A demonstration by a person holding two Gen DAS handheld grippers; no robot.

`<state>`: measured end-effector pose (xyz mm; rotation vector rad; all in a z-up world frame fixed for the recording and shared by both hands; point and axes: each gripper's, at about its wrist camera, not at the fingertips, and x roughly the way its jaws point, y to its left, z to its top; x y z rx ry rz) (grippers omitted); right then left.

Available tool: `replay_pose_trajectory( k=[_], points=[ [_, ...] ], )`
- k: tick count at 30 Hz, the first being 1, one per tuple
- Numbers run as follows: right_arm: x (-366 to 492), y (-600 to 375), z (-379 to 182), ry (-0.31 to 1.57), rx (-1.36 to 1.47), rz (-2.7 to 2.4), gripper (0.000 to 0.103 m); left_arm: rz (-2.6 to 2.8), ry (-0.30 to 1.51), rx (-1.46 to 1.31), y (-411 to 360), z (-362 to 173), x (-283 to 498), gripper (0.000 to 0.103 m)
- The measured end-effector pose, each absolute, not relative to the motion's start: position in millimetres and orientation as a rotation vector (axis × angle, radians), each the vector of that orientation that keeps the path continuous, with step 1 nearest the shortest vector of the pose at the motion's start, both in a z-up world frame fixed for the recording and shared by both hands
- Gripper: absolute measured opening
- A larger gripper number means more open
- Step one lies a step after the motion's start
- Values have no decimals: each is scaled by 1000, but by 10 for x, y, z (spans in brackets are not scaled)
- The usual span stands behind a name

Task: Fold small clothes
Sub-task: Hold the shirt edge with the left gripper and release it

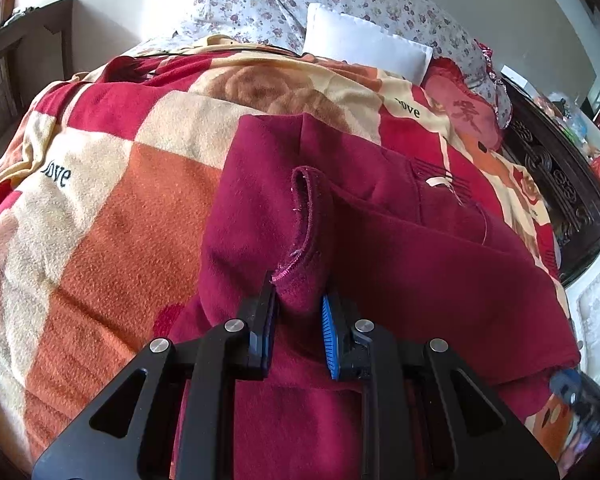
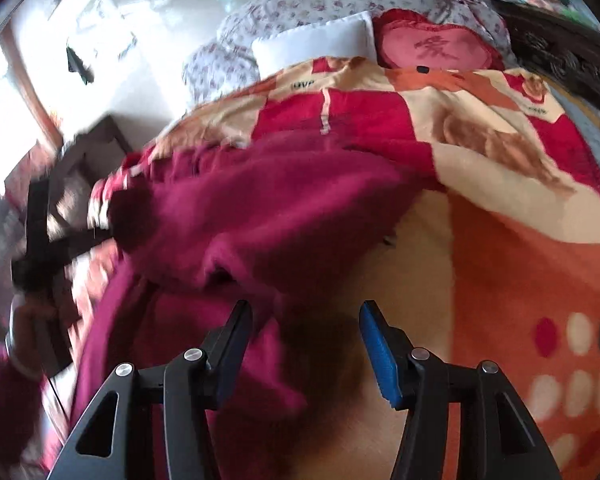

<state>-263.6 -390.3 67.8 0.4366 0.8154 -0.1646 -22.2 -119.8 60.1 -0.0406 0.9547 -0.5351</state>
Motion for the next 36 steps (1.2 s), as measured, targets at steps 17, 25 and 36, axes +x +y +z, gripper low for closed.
replay_pose_trajectory(
  k=[17,25,36],
  points=[
    [-3063,-4326,390,830,728,-383,42,-591,1001,-6,-1196,468,-377,20],
    [-2984,-4139,829,910,502,-405,47,-528,925,9,-1010,689,-376,23],
    [-2787,-4168,1087,827,484,-321,47,-528,934,-44,-1021,728,-311,23]
  ],
)
